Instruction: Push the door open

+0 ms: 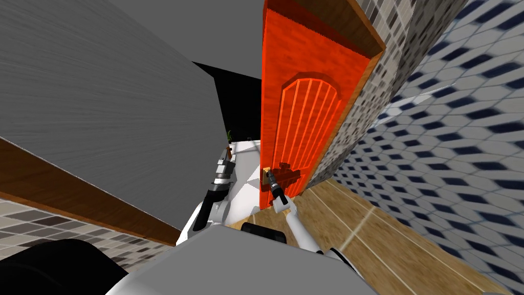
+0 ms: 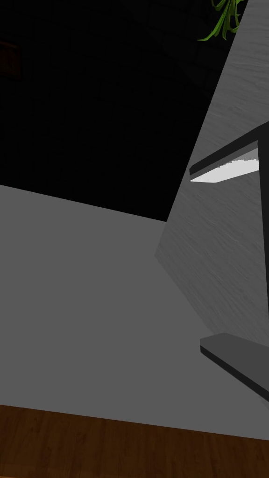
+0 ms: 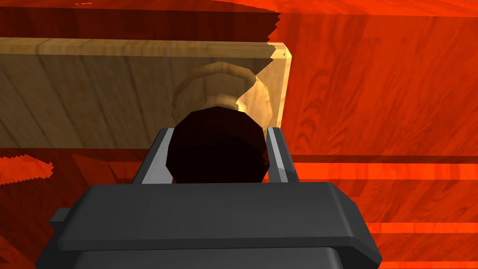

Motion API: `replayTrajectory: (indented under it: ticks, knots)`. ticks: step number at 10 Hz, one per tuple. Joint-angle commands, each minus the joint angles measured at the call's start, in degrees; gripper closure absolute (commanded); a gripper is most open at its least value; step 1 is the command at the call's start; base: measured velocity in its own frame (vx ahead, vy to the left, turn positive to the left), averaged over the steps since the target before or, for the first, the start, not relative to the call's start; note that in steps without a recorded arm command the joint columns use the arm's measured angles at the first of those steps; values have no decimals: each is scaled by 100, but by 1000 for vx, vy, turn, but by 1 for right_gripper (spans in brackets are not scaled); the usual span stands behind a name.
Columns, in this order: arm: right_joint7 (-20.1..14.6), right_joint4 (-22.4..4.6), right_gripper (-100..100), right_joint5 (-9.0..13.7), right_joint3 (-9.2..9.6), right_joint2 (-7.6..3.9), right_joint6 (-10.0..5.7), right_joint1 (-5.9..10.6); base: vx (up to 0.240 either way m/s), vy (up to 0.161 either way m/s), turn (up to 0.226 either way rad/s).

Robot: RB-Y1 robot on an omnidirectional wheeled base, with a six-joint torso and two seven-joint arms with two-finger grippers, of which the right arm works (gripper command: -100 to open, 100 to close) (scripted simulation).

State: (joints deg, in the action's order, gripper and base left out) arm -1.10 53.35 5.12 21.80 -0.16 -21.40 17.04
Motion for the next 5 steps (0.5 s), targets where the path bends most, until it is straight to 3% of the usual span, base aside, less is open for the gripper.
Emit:
replayTrajectory:
  ticks: [1, 5]
  knots:
    - [34, 24, 100, 14, -117, -62, -48, 55, 154, 124, -40]
    - [156, -24, 100, 38, -393, -108, -44, 76, 148, 160, -67]
